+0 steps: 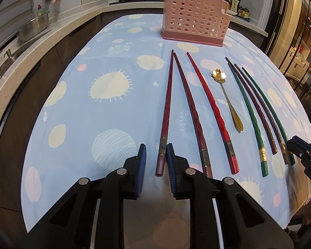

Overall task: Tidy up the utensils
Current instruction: 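Grasp a dark red chopstick with the left tool while the right tool grasps a green chopstick, then carry both chopsticks over the pink holder and open both tools to drop them, then move both open tools back toward the remaining chopsticks, then grasp a dark red chopstick with the left tool while the right tool grasps a brown chopstick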

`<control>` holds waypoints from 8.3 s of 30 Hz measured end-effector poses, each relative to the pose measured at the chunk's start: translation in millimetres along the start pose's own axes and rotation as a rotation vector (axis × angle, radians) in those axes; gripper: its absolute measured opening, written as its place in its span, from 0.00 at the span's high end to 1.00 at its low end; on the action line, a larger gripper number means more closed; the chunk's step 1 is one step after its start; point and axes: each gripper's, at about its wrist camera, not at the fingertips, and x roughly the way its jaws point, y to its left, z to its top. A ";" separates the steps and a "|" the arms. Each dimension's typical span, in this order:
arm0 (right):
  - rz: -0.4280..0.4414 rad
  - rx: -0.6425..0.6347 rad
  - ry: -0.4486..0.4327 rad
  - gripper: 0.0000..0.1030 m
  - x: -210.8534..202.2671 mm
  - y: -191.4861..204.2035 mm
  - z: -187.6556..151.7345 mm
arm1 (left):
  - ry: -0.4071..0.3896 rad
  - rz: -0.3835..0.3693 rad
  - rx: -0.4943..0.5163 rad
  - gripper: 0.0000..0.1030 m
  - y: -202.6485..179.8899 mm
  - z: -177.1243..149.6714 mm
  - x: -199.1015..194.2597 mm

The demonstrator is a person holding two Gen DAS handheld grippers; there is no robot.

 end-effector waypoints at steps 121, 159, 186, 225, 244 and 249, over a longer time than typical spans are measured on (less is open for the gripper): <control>0.065 -0.043 -0.413 0.90 20.0 24.3 372.9 | -0.534 -0.032 0.065 0.89 -38.2 366.2 -90.0; 0.038 -0.073 -0.336 0.60 -47.9 11.1 162.2 | -0.382 0.011 -0.003 0.28 -15.9 186.7 -71.7; 0.016 -0.065 -0.073 0.60 -18.1 24.2 -0.1 | -0.066 0.011 0.010 0.28 -22.1 14.8 -11.4; 0.019 -0.074 -0.034 0.91 -2.0 28.4 -13.0 | -0.001 -0.070 0.047 0.85 -37.5 -7.0 -3.7; 0.023 -0.046 -0.083 0.93 -21.1 19.2 -5.0 | -0.001 -0.137 0.020 0.92 -32.1 -6.8 -18.0; 0.025 -0.032 -0.134 0.93 -38.8 14.0 4.9 | -0.040 -0.143 0.019 0.93 -30.5 -0.8 -33.9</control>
